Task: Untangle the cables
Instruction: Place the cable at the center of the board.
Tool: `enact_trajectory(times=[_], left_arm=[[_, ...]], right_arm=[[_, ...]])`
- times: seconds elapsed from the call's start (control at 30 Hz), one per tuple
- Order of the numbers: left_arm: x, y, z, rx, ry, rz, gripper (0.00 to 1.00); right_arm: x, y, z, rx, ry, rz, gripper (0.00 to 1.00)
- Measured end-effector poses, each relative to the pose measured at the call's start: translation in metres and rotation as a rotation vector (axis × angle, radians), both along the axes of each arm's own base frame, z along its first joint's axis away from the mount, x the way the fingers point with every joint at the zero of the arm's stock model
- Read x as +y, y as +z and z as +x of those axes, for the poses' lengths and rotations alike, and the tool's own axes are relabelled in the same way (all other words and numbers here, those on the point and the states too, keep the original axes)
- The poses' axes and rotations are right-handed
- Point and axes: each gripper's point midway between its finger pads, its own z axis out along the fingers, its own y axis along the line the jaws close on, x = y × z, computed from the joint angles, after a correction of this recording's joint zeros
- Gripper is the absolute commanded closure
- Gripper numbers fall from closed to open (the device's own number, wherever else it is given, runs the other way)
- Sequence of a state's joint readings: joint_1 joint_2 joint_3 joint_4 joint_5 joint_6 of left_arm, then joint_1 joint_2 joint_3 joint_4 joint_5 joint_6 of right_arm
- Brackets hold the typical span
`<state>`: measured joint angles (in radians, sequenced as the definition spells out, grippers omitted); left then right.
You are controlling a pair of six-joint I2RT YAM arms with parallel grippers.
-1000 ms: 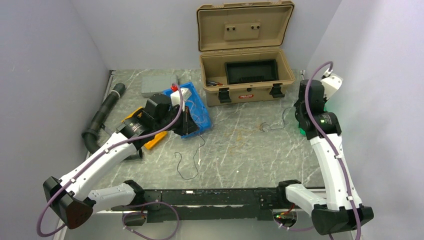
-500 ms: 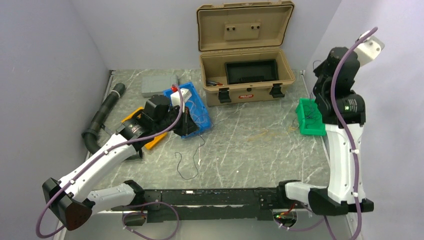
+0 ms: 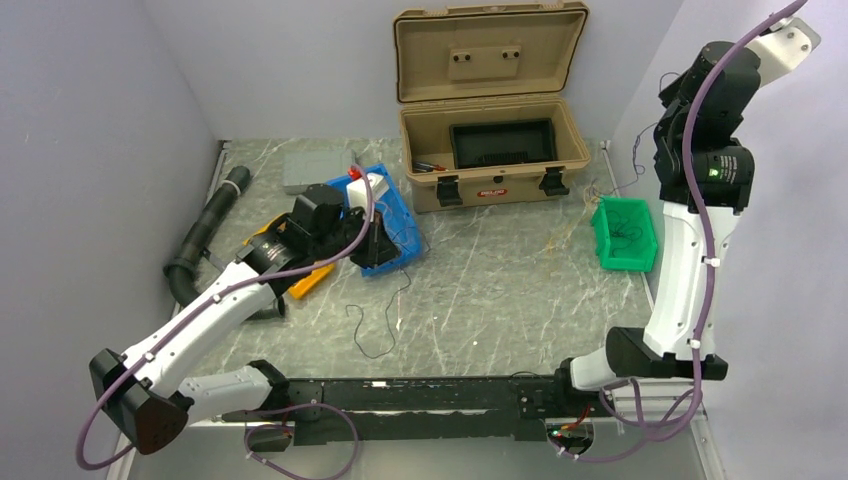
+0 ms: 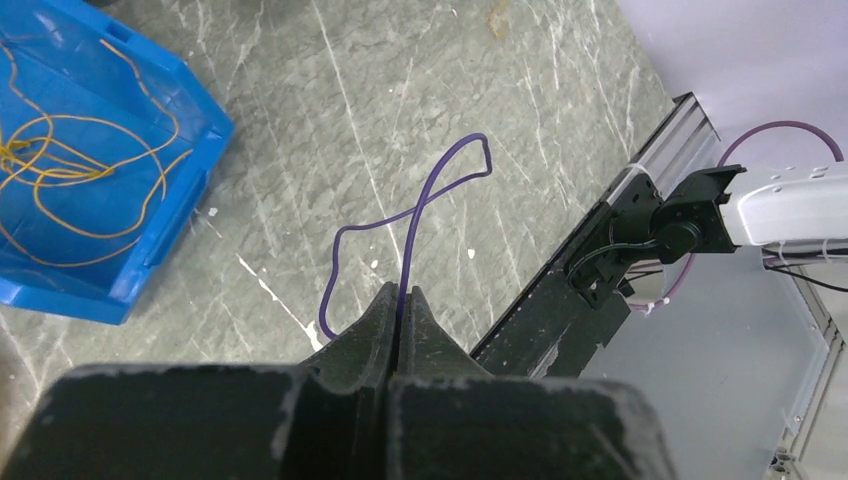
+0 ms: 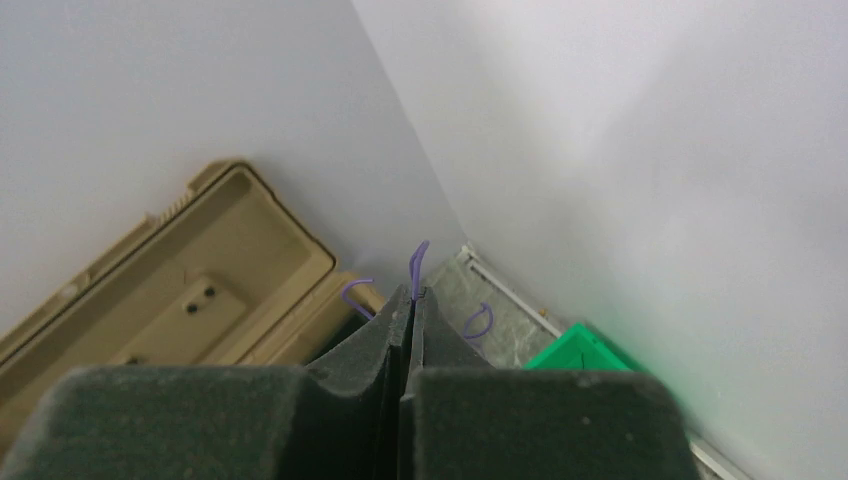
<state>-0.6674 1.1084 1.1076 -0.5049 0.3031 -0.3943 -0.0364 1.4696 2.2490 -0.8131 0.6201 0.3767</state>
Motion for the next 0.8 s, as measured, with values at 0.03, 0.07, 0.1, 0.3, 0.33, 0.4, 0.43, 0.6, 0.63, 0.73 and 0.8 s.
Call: enact_trajectory(times=[0.03, 0.07, 0.1, 0.3, 0.33, 0.4, 0.43, 0.6, 0.63, 0.73, 0.8], left_arm=[[-0.002, -0.001, 0.0, 0.003, -0.006, -0.003, 1.0], [-0.005, -0.001, 0.001, 0.007, -0.015, -0.008, 1.0], [-0.008, -0.002, 0.002, 0.011, -0.025, -0.016, 1.0], [-0.029, -0.011, 0.005, 0.055, -0.067, -0.045, 1.0], [-0.032, -0.013, 0.005, 0.063, -0.073, -0.043, 1.0], [-0.037, -0.012, 0.004, 0.071, -0.087, -0.04, 1.0], [-0.04, -0.009, 0.004, 0.07, -0.092, -0.04, 1.0], [-0.042, 0.047, 0.009, -0.019, -0.088, -0.082, 1.0], [-0.04, 0.064, 0.01, -0.054, -0.078, -0.097, 1.0], [-0.032, 0.109, 0.006, -0.134, -0.066, -0.143, 1.0], [-0.027, 0.138, -0.001, -0.182, -0.069, -0.182, 1.0]], right_arm=[[0.001, -0.002, -0.001, 0.001, 0.009, 0.001, 1.0], [0.004, -0.006, -0.001, 0.009, 0.029, 0.005, 1.0], [0.008, -0.013, -0.002, 0.023, 0.053, 0.011, 1.0], [0.034, -0.039, -0.005, 0.077, 0.208, 0.035, 1.0], [0.039, -0.039, -0.005, 0.075, 0.239, 0.039, 1.0], [0.053, -0.043, -0.006, 0.076, 0.317, 0.054, 1.0], [0.06, -0.046, -0.006, 0.077, 0.355, 0.066, 1.0], [0.113, -0.091, -0.012, 0.115, 0.621, 0.153, 0.87], [0.126, -0.103, -0.013, 0.124, 0.676, 0.167, 0.6], [0.169, -0.152, -0.02, 0.211, 0.836, 0.213, 0.09], [0.191, -0.181, -0.023, 0.28, 0.915, 0.223, 0.07]])
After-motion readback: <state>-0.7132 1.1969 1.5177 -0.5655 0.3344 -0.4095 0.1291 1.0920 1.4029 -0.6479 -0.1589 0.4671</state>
